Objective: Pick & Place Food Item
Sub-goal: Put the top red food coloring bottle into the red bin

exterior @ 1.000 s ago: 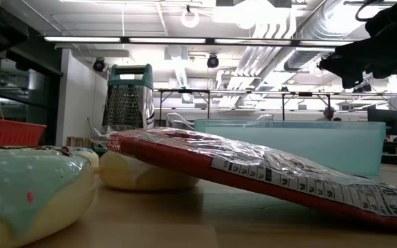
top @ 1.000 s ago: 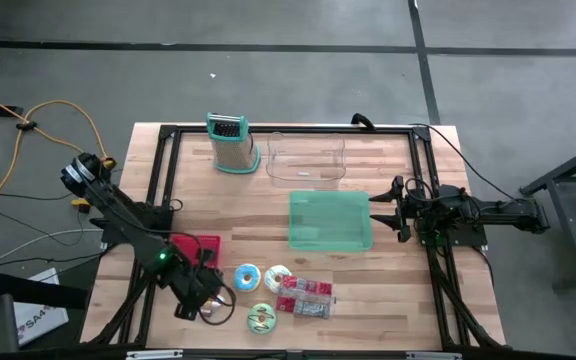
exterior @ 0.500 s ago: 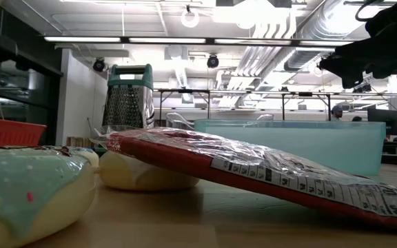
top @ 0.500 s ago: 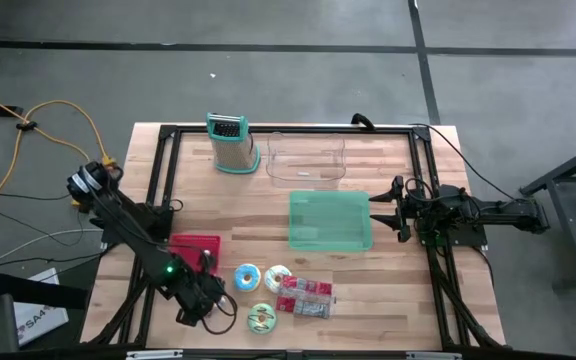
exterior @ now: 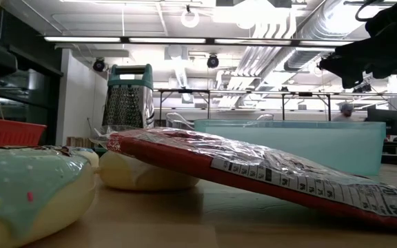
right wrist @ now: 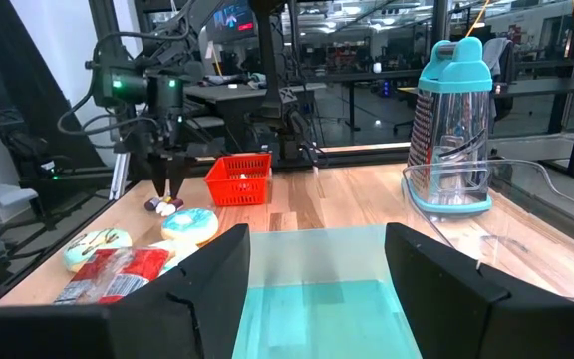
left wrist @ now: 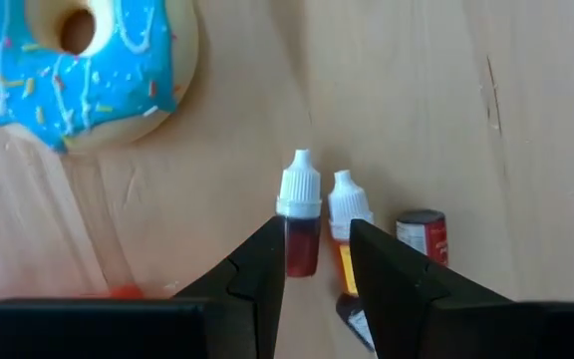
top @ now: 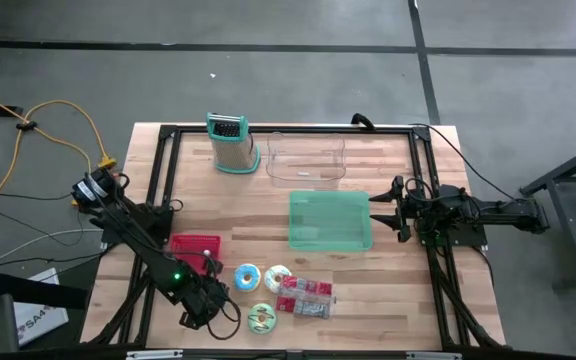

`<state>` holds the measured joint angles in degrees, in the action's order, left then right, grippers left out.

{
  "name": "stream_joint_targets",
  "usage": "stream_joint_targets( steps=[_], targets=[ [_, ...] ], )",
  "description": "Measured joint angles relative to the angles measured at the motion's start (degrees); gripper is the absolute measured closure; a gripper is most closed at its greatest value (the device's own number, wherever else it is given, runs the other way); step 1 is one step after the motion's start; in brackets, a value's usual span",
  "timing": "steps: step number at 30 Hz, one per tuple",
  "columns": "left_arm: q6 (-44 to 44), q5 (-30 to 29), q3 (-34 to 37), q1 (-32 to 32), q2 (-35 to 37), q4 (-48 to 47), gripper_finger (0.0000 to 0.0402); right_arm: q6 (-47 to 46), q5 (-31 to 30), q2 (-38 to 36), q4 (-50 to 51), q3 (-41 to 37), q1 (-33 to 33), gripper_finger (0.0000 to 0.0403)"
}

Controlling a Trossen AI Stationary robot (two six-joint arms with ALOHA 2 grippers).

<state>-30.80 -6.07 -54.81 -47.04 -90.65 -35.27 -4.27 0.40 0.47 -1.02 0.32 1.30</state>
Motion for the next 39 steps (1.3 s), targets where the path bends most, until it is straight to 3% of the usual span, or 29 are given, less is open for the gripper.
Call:
stream_joint_targets(
  steps=[39],
  targets=[
    [3.0, -1.4, 0.0, 0.4, -5.2, 2.6, 0.0290, 0.0, 0.0, 0.0, 0.0, 0.0, 0.0, 0.0180]
  ],
)
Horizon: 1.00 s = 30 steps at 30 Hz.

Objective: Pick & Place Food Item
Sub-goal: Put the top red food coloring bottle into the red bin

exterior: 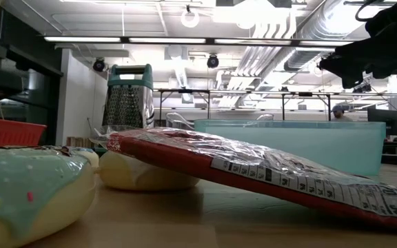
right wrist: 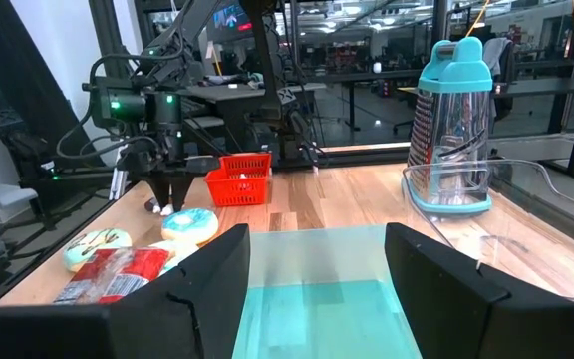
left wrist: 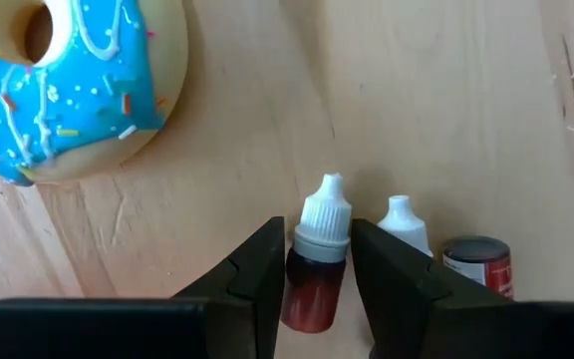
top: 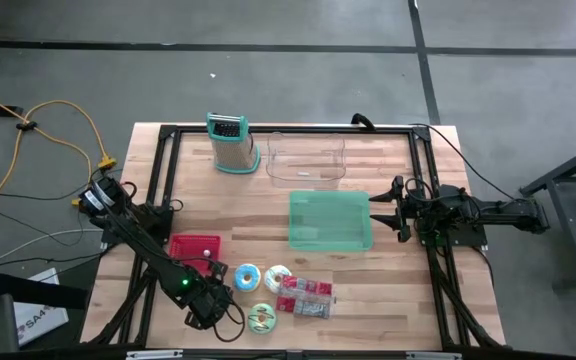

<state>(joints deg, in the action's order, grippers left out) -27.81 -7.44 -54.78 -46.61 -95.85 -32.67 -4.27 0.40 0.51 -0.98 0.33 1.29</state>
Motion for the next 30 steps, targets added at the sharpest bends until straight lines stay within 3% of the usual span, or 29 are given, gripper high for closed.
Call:
stream_joint_targets(
  steps=[8, 17, 30],
  targets=[
    [0.0, 0.1, 0.0, 0.0, -0.5, 0.0, 0.0293, 0.0, 0.0, 0.0, 0.0, 0.0, 0.0, 0.0180],
    [0.0, 0.1, 0.0, 0.0, -0.5, 0.0, 0.0332, 0.0, 0.0, 0.0, 0.0, 0.0, 0.0, 0.0180],
    [0.9, 2.1, 0.1, 0.4, 2.0, -0.8, 0.0331, 0.0, 0.0, 0.0, 0.0, 0.0, 0.0, 0.0180]
  ],
)
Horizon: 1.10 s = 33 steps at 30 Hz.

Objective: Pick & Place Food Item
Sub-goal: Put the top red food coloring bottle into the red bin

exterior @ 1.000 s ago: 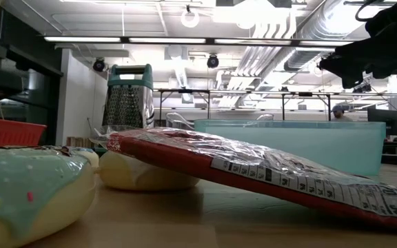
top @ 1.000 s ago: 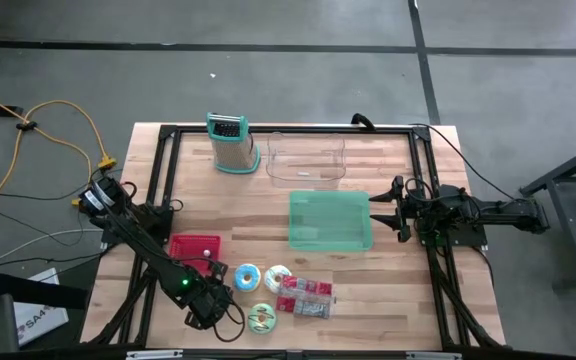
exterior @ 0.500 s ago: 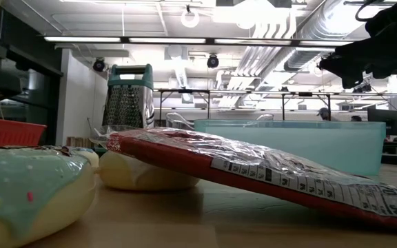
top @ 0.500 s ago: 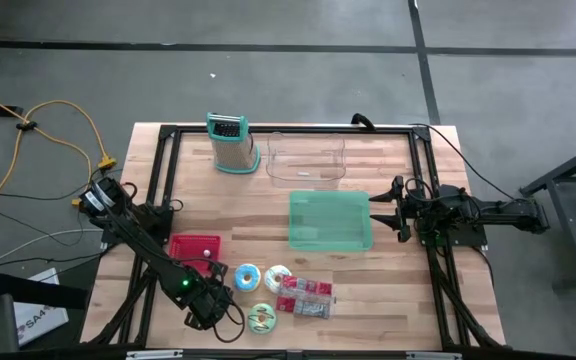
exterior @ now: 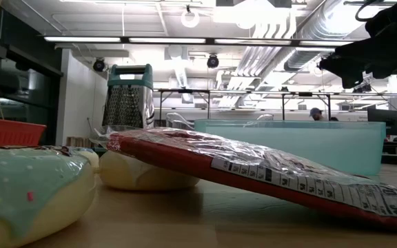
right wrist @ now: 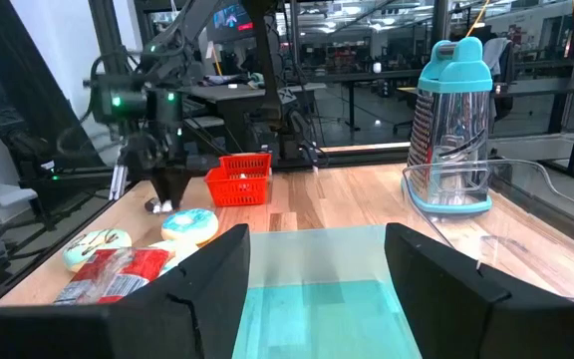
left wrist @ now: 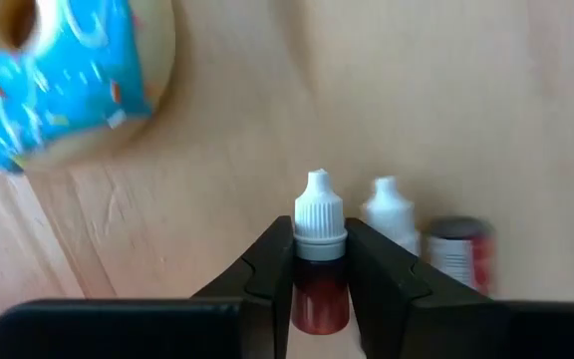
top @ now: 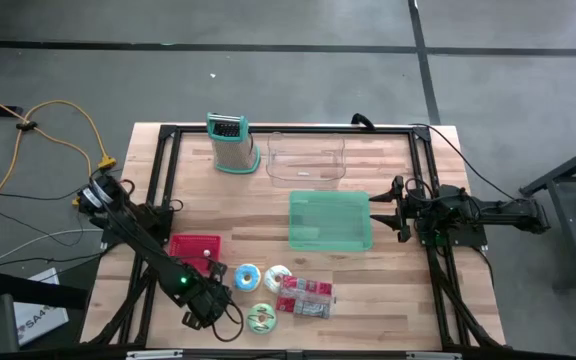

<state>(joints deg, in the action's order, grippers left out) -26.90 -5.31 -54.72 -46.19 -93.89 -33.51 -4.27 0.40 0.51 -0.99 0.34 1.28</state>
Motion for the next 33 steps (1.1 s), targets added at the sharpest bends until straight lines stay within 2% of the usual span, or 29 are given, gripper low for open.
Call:
stream_joint_targets(
  steps=[5, 11, 18, 23, 29, 33],
  targets=[
    [0.1, 0.3, 0.0, 1.6, 7.7, -2.3, 0.0331, 0.0, 0.0, 0.0, 0.0, 0.0, 0.0, 0.0180],
    [0.2, -4.4, 0.0, 2.8, 15.7, -6.9, 0.0331, 0.0, 0.0, 0.0, 0.0, 0.0, 0.0, 0.0180],
    [-0.7, -5.5, 0.0, 2.9, 16.7, -9.5, 0.0331, 0.0, 0.0, 0.0, 0.0, 0.0, 0.0, 0.0180],
    [-6.9, -5.8, 0.0, 2.9, 17.0, -12.8, 0.0332, 0.0, 0.0, 0.0, 0.0, 0.0, 0.0, 0.0180],
    [-13.2, -9.6, 0.0, 2.5, 19.0, -18.6, 0.0332, 0.0, 0.0, 0.0, 0.0, 0.0, 0.0, 0.0180],
    [-16.4, -10.1, 1.0, 2.5, 21.3, -20.8, 0.0332, 0.0, 0.0, 0.0, 0.0, 0.0, 0.0, 0.0180]
  ],
)
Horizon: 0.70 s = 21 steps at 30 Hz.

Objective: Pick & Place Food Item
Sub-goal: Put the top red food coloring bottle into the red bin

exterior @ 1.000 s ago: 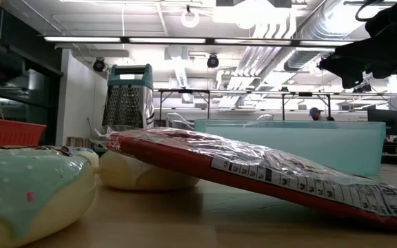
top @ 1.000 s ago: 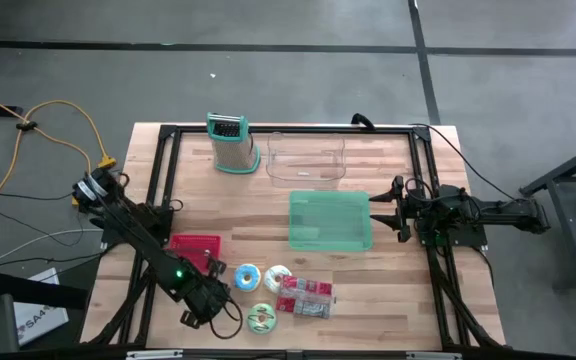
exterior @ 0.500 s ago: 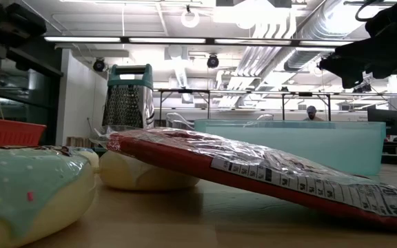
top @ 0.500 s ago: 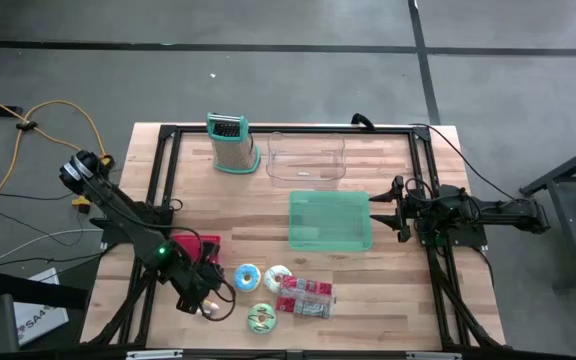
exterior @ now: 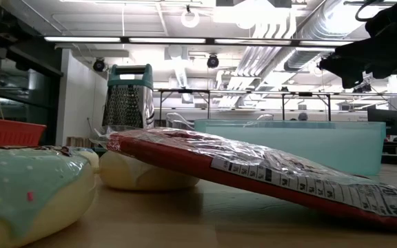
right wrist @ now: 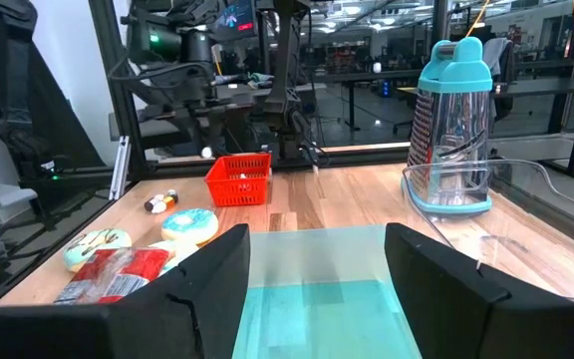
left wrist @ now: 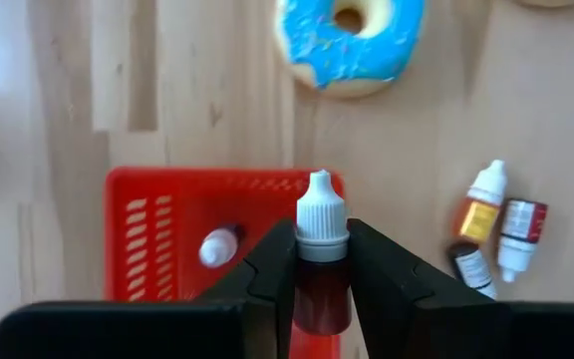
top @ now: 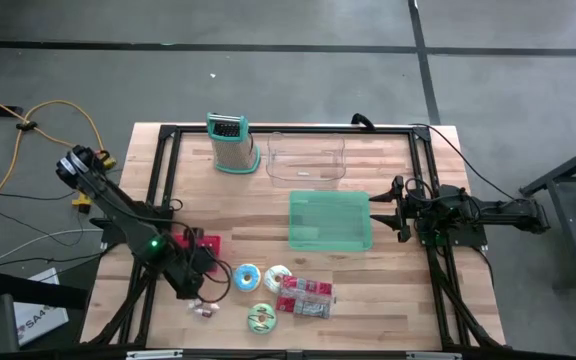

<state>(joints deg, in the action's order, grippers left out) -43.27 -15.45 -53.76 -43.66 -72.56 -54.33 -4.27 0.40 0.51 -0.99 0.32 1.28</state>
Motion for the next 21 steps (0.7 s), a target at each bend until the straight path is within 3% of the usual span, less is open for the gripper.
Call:
stream_joint_targets(
  steps=[11, 21],
  targets=[
    [-5.7, 0.4, 9.2, 2.9, 9.5, 0.4, 0.0332, 0.0, 0.0, 0.0, 0.0, 0.0, 0.0, 0.0180],
    [-7.5, 4.6, 16.1, 3.0, 9.9, 8.2, 0.0332, 0.0, 0.0, 0.0, 0.0, 0.0, 0.0, 0.0180]
  ],
)
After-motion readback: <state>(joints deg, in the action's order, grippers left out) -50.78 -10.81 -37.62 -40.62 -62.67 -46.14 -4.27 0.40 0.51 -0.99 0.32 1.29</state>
